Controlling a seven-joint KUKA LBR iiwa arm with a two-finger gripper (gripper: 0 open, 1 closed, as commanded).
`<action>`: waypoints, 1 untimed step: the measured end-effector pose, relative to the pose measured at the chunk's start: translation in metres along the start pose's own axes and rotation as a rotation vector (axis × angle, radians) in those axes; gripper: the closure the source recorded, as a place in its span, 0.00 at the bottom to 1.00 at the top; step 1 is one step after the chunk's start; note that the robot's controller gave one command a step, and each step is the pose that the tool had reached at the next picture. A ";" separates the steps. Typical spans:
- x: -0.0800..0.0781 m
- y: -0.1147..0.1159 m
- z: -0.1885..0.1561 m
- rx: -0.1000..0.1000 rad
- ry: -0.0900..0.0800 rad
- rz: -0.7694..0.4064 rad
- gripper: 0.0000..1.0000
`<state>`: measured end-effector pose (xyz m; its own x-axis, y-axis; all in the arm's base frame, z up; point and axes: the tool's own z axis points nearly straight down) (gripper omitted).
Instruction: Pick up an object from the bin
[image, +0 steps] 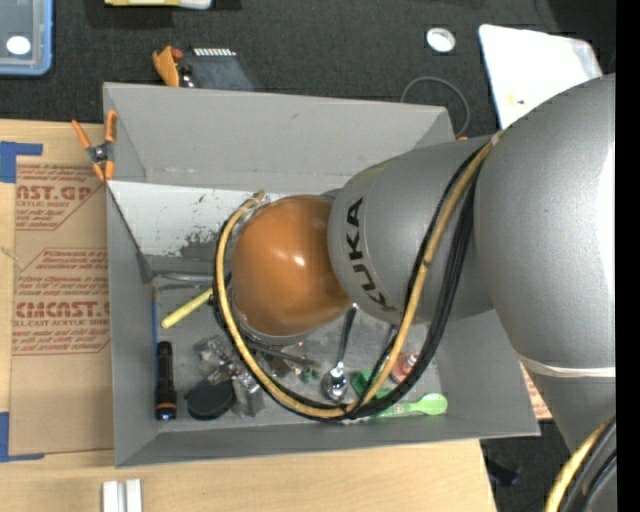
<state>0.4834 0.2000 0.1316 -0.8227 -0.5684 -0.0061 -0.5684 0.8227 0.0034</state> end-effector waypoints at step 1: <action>0.002 0.001 -0.021 -0.002 0.010 0.000 1.00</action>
Offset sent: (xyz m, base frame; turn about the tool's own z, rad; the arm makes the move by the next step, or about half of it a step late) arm -0.0020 -0.0006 0.0479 -0.0004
